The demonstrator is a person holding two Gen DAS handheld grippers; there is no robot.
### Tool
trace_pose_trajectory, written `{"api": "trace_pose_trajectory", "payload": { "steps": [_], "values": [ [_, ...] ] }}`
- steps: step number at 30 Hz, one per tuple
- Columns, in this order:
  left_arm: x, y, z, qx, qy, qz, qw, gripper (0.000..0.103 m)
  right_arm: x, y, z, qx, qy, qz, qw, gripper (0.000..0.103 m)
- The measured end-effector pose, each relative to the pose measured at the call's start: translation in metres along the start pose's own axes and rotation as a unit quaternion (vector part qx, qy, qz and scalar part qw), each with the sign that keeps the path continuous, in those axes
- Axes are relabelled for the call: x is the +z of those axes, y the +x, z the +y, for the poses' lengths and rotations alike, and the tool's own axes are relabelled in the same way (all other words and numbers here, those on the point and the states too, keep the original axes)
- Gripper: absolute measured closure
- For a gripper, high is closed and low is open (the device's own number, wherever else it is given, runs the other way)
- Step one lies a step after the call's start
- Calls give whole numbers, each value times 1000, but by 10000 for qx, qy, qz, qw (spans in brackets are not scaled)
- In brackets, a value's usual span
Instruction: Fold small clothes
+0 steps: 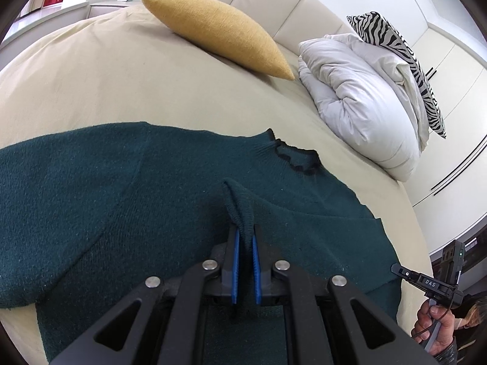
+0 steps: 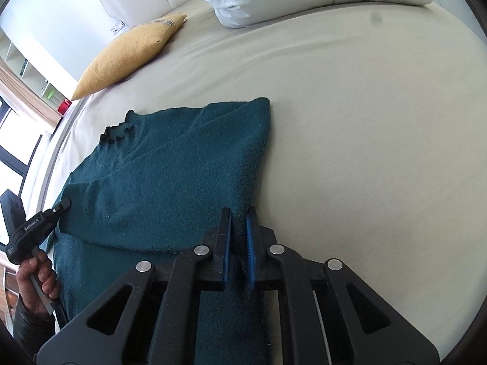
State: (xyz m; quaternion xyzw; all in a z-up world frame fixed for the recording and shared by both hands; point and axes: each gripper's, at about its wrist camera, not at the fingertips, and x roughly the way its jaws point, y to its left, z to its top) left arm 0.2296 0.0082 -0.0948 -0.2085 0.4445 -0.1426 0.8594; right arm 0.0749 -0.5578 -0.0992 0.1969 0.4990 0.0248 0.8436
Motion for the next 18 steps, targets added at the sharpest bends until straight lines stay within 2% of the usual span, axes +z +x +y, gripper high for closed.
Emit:
{"api": "trace_pose_trajectory", "payload": {
  "steps": [3,6,9,11,13,18],
  "values": [
    [-6,19,14,96,-108,281,9995,94,-9,15,-10,-27,66,94,9999,96],
    [-4,18,23,-160,-253,245,9993,95,-12,12,-20,212,317,-32,9993,97],
    [1,8,18,-187,-63,77,9998,95,-11,0,-10,19,128,-184,9997,96],
    [2,7,16,-82,2,38,10000,95,-10,-3,-7,-13,57,-249,9997,96],
    [-1,18,18,43,20,166,9999,94,-12,10,-15,23,182,-56,9998,96],
    [-2,19,20,50,48,135,9999,92,-13,13,-23,241,301,-92,9992,95]
  ]
}}
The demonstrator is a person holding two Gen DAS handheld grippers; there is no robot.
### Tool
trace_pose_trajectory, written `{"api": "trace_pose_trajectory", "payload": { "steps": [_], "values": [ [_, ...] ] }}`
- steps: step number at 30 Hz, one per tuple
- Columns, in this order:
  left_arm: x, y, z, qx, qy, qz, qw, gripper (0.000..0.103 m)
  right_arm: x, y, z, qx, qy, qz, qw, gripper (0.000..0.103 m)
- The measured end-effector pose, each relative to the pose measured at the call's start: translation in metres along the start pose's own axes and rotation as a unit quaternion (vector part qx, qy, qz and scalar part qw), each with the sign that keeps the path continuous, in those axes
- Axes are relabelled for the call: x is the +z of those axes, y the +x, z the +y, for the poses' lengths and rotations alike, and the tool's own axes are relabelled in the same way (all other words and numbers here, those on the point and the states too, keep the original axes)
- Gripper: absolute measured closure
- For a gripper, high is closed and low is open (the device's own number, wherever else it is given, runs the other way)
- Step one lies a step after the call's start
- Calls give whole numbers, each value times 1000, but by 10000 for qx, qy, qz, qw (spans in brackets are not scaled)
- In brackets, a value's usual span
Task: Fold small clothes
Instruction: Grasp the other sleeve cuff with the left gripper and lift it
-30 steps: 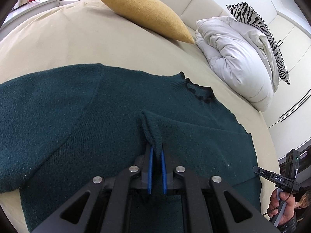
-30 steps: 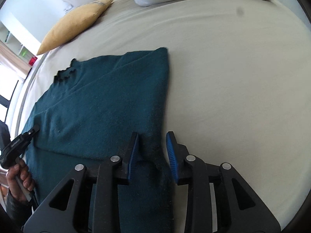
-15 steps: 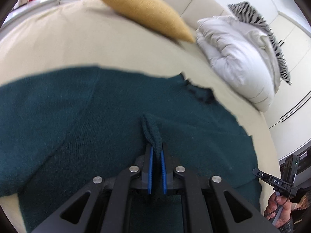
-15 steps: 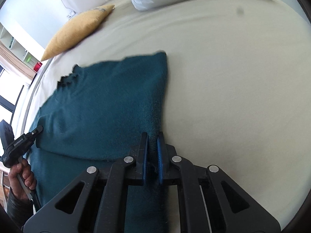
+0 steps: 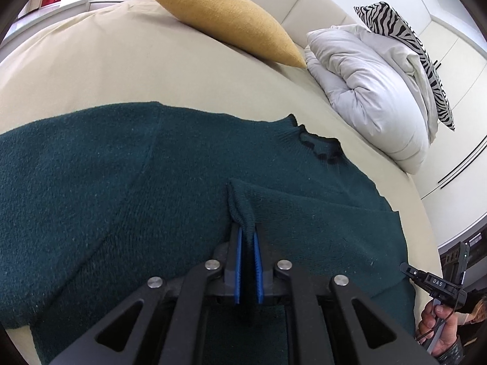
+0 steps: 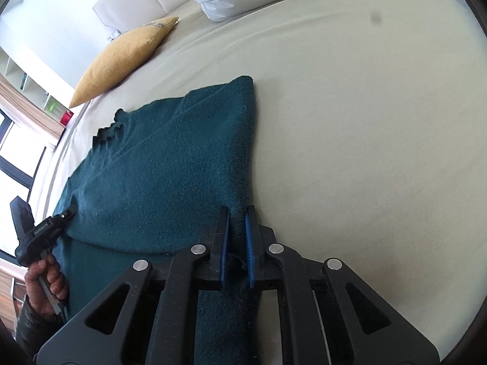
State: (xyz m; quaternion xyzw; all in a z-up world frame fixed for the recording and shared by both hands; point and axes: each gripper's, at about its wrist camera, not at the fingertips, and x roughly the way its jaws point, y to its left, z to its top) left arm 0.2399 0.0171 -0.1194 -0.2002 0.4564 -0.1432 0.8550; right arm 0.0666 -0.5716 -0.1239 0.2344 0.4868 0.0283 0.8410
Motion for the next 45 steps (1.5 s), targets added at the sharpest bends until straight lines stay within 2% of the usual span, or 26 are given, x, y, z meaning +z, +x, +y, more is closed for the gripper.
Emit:
{"api": "trace_pose_trajectory", "payload": {
  "steps": [3,4,5,7,9,11,14,16,17,18,19,22,24,25,26,29,34,36,38,39,40,41,42,43,45],
  "values": [
    [-1,-11,2,-36,-84,-56,9999,86,0,-13,4,-124,150,-23,9998,85],
    [-1,-18,4,16,-121,-92,9999,80,-2,-20,5,-226,193,-107,9995,82],
    [-2,-28,7,36,-164,-159,9997,67,-4,-31,6,-298,204,-243,9991,79],
    [-6,-52,13,120,-153,-360,9992,50,-9,-54,16,-353,140,-543,9978,79],
    [-13,-82,26,257,-95,-572,9980,47,-17,-71,29,-346,-1,-681,9971,78],
    [-20,-113,51,299,-352,-669,9967,47,-26,-83,49,-343,-229,-782,9961,75],
    [-38,-162,102,244,-1041,-933,9899,41,-50,-92,88,-120,-540,-833,9950,71],
    [-51,-192,137,211,-1568,-1122,9810,41,-64,-91,115,119,-666,-809,9944,58],
    [-60,-210,158,185,-1917,-1276,9729,41,-73,-92,127,222,-726,-830,9937,51],
    [-68,-228,179,159,-2251,-1451,9633,41,-82,-90,141,327,-800,-828,9928,50],
    [-73,-239,193,162,-2462,-1572,9563,39,-92,-87,158,443,-893,-754,9922,50],
    [-95,-274,245,211,-3243,-1978,9248,35,-113,-74,198,791,-1045,-464,9903,49],
    [-110,-289,280,81,-3834,-2141,8984,35,-127,-69,222,935,-1161,-340,9882,49],
    [-117,-293,293,21,-4043,-2200,8878,34,-134,-68,233,1005,-1233,-289,9868,49],
    [-125,-296,308,-39,-4342,-2259,8720,33,-138,-66,241,1065,-1256,-243,9860,49],
    [-139,-296,338,-448,-4910,-2495,8334,39,-150,-63,259,1211,-1248,-148,9846,49],
    [-129,-292,357,-289,-5245,-2666,8081,40,-161,-64,267,1219,-1245,-103,9846,49],
    [-127,-292,364,-225,-5488,-2788,7878,40,-165,-66,267,1201,-1235,-132,9850,49],
    [-126,-295,372,-132,-5640,-2894,7733,41,-166,-71,262,1231,-1210,-171,9848,49],
    [-124,-296,375,-50,-5651,-2909,7720,43,-164,-70,258,1235,-1198,-180,9849,49],
    [-119,-294,374,43,-5620,-2886,7751,55,-165,-71,255,1235,-1172,-200,9852,49],
    [-112,-290,371,115,-5554,-2802,7829,78,-163,-72,250,1235,-1145,-207,9855,49],
    [-106,-284,368,119,-5505,-2693,7902,92,-161,-72,244,1244,-1110,-208,9858,49],
    [-99,-277,360,149,-5456,-2592,7968,95,-162,-73,240,1251,-1075,-214,9861,50],
    [-84,-280,338,285,-5114,-2629,8176,95,-164,-75,230,1247,-1010,-248,9867,49]
  ]
}}
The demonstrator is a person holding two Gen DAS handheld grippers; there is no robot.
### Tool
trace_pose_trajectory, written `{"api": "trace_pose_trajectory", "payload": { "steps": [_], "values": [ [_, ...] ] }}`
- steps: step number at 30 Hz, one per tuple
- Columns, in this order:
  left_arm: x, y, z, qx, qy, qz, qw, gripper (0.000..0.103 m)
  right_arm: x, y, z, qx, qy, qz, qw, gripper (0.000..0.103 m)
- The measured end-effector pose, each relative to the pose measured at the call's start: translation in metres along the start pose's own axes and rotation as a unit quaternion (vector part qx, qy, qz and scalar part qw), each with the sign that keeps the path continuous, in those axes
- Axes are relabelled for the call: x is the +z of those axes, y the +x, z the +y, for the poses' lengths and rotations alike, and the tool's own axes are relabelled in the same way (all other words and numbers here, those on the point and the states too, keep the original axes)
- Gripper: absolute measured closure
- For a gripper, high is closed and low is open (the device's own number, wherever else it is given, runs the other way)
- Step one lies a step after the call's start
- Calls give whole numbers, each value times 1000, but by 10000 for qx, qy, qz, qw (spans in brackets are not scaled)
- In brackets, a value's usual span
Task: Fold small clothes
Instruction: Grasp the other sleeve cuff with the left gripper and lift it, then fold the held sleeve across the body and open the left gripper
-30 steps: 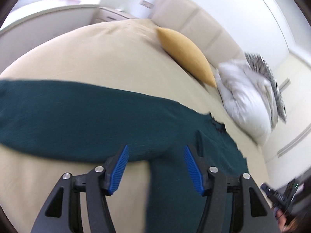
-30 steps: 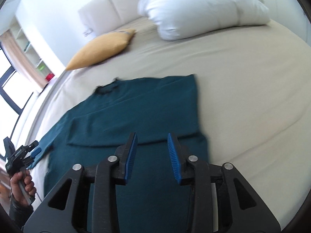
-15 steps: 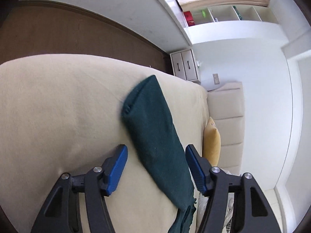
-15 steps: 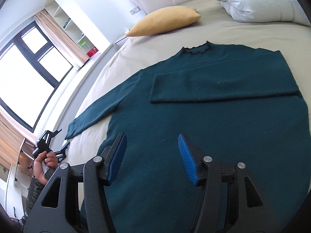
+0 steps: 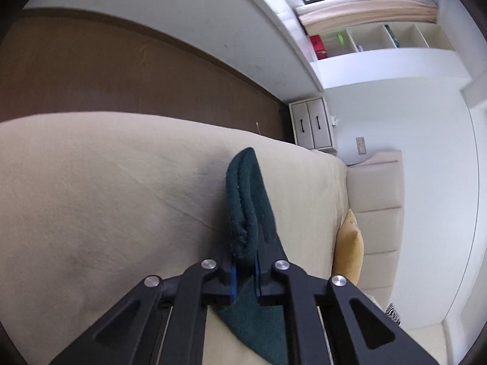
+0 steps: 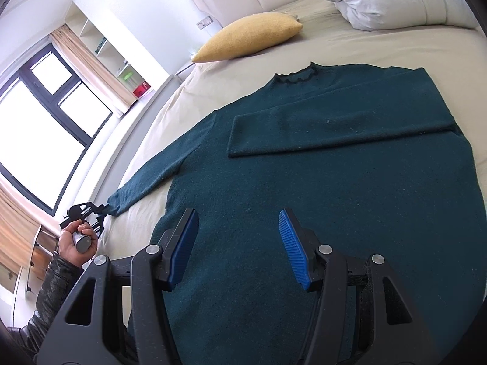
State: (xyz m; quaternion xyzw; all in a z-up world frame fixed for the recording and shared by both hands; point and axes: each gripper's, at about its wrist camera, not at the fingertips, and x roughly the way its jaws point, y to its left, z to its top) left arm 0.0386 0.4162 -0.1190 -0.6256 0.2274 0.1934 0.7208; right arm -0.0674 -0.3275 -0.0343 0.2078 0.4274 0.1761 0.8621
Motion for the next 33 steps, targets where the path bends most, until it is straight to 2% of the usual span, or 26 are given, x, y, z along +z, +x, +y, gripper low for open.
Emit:
{"api": "trace_pose_trajectory", "payload": {
  "steps": [2,4,6,7,8,10,12,15,17,20,22,24,27,28,29,31,33],
  "values": [
    [-13,-6,-37,-69,610,-22,9981,95,-3,-4,-9,-5,106,-44,9999,49],
    [-34,-9,-76,-198,1273,108,9916,95,-6,-7,-20,-16,217,-74,9997,49],
    [-65,-11,-114,-273,2021,226,9787,95,-7,-11,-29,-32,296,-122,9995,49],
    [-83,-10,-135,-299,2443,318,9687,95,-8,-14,-34,-37,356,-160,9992,49],
    [-106,-9,-155,-332,2928,440,9546,95,-8,-15,-38,-43,398,-182,9990,49],
    [-162,-9,-191,-379,3854,640,9198,95,-9,-20,-48,-63,492,-237,9985,49],
    [-222,-8,-213,-398,4703,834,8777,95,-10,-24,-58,-87,594,-291,9978,49],
    [-321,0,-223,-381,5797,1061,8070,95,-12,-31,-72,-106,747,-374,9964,49],
    [-377,7,-228,-426,6268,1173,7691,95,-14,-36,-83,-112,843,-437,9954,50],
    [-434,14,-218,-425,6621,1384,7353,95,-14,-40,-95,-120,972,-491,9940,50],
    [-457,24,-202,-306,6728,1514,7235,95,-14,-41,-104,-125,1079,-506,9928,50],
    [-456,41,-190,-185,6659,1689,7264,94,-13,-40,-111,-119,1147,-494,9921,50],
    [-449,56,-173,-56,6512,1871,7355,94,-8,-33,-120,-124,1236,-443,9913,49],
    [-446,58,-170,-47,6413,1932,7426,94,-6,-30,-122,-87,1268,-425,9910,49],
    [-440,62,-173,-55,6278,1957,7534,94,-4,-27,-123,-66,1271,-414,9910,49],
    [-428,65,-195,-171,6082,1876,7711,94,0,-22,-120,-56,1214,-403,9918,49],
    [-430,64,-216,-290,6136,1726,7700,94,2,-19,-117,-15,1157,-417,9924,49]
  ]
}}
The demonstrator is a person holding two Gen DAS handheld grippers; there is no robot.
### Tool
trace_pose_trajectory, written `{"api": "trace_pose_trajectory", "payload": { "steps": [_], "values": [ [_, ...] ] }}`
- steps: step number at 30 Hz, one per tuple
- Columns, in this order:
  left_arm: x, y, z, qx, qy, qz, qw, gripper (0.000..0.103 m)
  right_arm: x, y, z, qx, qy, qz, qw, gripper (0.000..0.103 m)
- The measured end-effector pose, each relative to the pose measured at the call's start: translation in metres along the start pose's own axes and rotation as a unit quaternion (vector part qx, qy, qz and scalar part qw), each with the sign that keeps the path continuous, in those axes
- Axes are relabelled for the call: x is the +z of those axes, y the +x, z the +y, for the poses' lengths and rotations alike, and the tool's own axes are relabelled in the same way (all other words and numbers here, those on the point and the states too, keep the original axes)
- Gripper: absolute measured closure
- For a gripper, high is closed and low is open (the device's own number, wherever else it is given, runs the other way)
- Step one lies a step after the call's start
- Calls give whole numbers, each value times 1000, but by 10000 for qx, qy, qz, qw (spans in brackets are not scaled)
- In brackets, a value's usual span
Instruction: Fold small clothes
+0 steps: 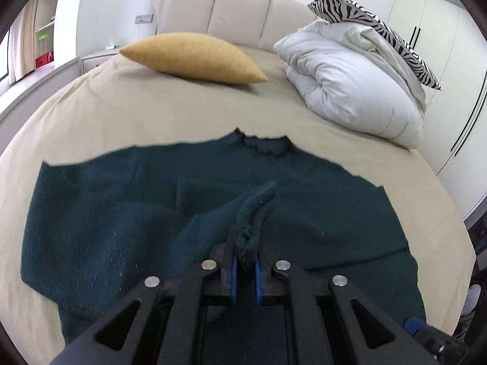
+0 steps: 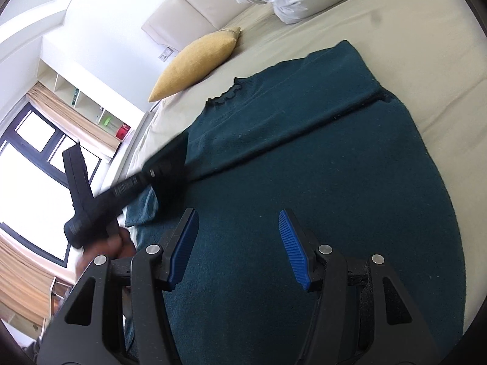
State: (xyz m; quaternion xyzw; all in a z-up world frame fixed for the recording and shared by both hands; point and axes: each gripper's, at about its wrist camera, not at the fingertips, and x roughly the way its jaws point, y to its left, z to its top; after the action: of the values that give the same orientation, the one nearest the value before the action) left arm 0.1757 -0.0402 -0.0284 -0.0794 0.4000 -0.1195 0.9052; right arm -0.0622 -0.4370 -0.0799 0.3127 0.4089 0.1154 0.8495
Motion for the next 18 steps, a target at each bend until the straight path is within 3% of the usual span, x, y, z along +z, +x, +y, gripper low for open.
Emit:
{"api": "trace_pose_trajectory", "payload": {
  "steps": [3,6,8,9,12,16,18],
  "values": [
    [22,-8,-9,-33,44,-257,9997,94,1,6,-1,-4,44,36,10000,49],
    [19,6,-26,-38,243,-185,9995,91,1,13,-6,-44,142,86,9999,49],
    [5,31,-33,2,394,216,9990,55,3,16,-8,-111,193,129,9997,49],
    [-1,40,-32,-16,375,378,9986,47,6,17,-9,-127,232,140,9996,49],
    [-19,50,-18,-290,81,646,9975,44,17,19,-6,-166,177,97,9997,49],
    [-20,18,0,-587,-128,428,9973,27,39,30,7,-153,-57,131,9998,49],
    [-21,-4,15,-802,-184,175,9965,23,52,43,17,-104,-193,221,9995,49]
  ]
}}
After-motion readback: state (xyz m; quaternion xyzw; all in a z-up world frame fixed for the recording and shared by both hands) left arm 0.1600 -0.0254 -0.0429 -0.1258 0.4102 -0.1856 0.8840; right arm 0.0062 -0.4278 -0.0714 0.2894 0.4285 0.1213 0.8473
